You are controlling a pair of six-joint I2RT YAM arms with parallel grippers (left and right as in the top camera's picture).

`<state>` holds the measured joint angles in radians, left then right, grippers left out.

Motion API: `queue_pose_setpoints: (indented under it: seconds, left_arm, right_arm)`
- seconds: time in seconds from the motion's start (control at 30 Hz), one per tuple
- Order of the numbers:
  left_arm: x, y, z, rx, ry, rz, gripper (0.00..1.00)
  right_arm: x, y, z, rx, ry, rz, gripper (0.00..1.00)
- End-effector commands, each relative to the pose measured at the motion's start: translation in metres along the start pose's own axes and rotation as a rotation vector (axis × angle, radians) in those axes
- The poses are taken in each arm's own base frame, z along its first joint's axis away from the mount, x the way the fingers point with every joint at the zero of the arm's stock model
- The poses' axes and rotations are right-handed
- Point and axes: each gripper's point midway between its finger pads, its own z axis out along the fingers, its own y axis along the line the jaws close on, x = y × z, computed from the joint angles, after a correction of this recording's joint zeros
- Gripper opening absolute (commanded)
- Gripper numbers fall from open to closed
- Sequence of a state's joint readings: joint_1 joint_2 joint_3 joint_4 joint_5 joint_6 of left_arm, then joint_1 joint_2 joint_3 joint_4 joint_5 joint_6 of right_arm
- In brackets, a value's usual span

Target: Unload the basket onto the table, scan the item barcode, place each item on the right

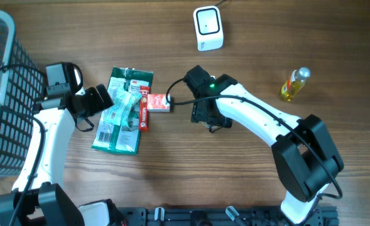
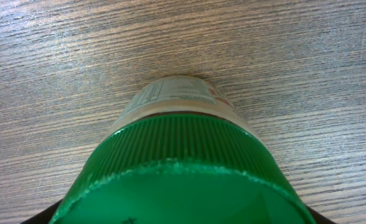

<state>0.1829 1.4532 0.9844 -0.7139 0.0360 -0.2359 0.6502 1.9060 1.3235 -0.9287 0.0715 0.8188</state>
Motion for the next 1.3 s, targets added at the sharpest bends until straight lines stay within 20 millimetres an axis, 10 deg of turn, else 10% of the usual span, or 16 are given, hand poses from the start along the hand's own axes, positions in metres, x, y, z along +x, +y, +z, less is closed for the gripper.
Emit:
queue_pose_setpoints:
  seconds: [0.0,1.27]
  left_arm:
    - [0.003,-0.002,0.002,0.007,0.01,0.023,1.0]
    - [0.003,-0.002,0.002,0.007,0.01,0.023,1.0]
  right_arm:
    - [0.004,-0.003,0.009,0.018,0.017,0.019,0.72]
    - [-0.017,-0.001,0.009,0.03,-0.089,0.022,0.85]
